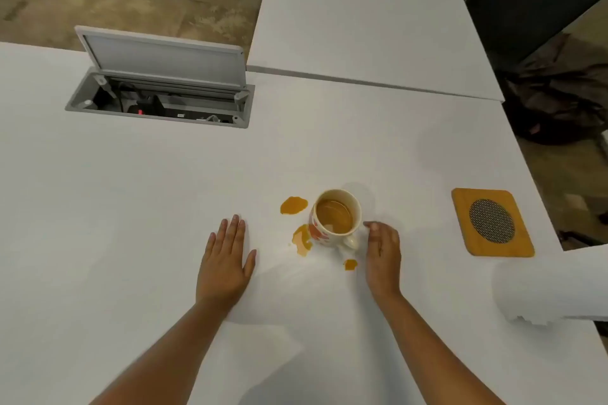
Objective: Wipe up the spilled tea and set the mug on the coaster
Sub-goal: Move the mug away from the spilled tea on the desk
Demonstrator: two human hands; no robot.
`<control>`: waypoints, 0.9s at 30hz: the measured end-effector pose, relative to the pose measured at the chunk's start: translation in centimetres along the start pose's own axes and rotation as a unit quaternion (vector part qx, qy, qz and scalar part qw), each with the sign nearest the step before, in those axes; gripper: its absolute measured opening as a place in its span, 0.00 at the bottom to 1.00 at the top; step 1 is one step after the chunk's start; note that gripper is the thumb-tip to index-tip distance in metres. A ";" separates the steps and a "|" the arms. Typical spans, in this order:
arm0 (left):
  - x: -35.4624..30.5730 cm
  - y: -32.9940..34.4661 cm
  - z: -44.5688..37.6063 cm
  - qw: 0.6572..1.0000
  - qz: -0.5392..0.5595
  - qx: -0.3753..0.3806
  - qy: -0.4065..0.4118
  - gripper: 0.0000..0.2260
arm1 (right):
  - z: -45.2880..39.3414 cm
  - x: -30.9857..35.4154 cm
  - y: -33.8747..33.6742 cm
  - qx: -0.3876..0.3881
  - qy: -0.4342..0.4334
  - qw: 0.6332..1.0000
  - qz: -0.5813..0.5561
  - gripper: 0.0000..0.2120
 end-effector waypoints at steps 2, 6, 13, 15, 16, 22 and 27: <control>0.0 -0.4 -0.1 1.000 -0.008 -0.012 0.000 0.29 | 0.6 0.4 0.8 0.006 0.044 0.994 -0.099 0.14; -0.2 -0.3 -0.1 1.000 -0.022 -0.011 0.005 0.29 | 1.4 0.0 1.1 -0.014 0.105 0.985 -0.135 0.20; -0.2 -0.3 0.0 1.000 -0.020 -0.011 0.004 0.30 | 3.3 -0.2 2.0 0.002 0.130 0.984 -0.126 0.20; -0.2 -0.5 0.0 1.000 -0.016 -0.013 0.004 0.30 | 3.5 0.3 2.1 0.000 0.109 0.988 -0.107 0.18; -0.2 -0.5 0.0 1.000 -0.013 -0.014 0.003 0.30 | 3.6 0.4 2.2 0.004 0.107 0.990 -0.097 0.19; -0.3 -0.6 -0.1 1.000 -0.017 -0.016 0.006 0.30 | 3.8 -0.8 3.9 0.036 0.209 0.952 -0.219 0.22; -0.4 -0.8 0.0 1.000 -0.018 -0.022 0.010 0.29 | 3.7 -1.2 6.1 0.058 0.254 0.917 -0.301 0.20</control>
Point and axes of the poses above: each hand's wrist, its own z-axis away from the middle knuckle, its own y-axis out of the palm, x = y × z, the point moved 9 cm from there along -z, towards the middle knuckle, and after that the axes turned 6 degrees about y, right-handed, at the moved point
